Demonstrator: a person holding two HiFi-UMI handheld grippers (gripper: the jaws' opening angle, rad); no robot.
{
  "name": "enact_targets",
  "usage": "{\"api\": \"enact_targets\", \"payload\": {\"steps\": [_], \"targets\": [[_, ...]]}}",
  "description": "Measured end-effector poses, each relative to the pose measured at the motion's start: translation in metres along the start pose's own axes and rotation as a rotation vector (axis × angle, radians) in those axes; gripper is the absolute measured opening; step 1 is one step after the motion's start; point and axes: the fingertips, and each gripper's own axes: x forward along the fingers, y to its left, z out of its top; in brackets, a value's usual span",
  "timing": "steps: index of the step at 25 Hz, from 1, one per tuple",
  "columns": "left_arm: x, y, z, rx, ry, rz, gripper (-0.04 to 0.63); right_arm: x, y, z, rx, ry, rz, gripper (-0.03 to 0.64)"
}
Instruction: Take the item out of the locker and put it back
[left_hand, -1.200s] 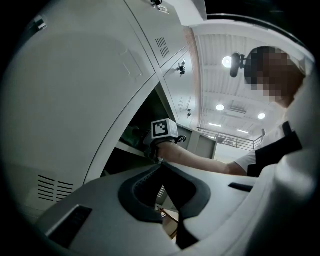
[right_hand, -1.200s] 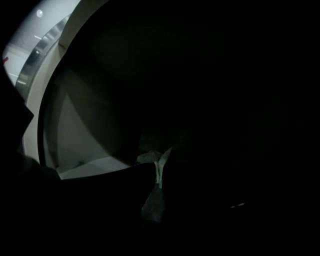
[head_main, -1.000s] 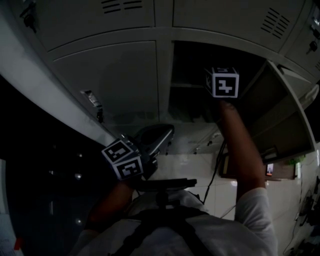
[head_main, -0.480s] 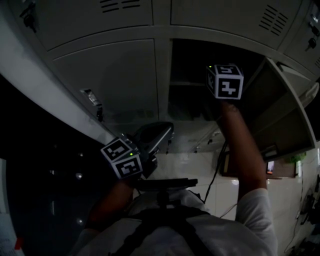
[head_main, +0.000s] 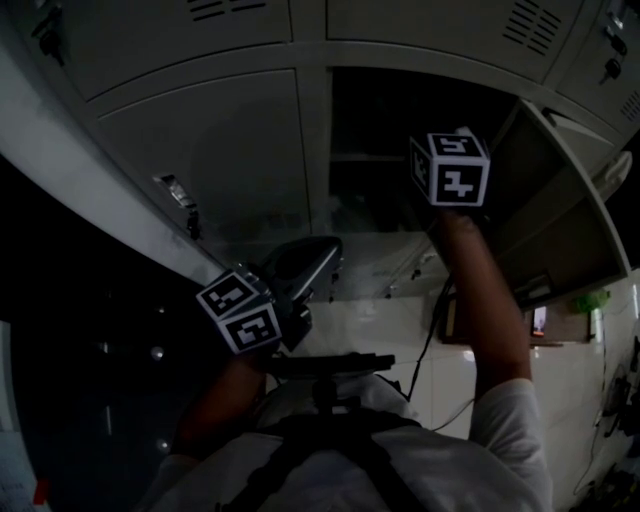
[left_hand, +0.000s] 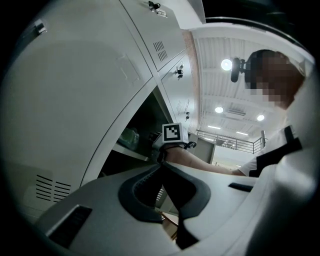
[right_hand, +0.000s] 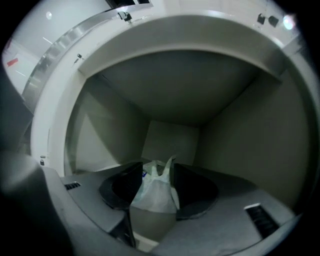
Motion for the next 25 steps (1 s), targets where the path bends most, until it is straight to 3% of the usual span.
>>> {"api": "enact_targets", "payload": {"steps": [25], "targets": [[-0.018,-0.025,-0.015,-0.024,0.026,-0.031,0.003,-0.127,0.038,-0.021,0.126,-0.059,0.099,0.172]]}}
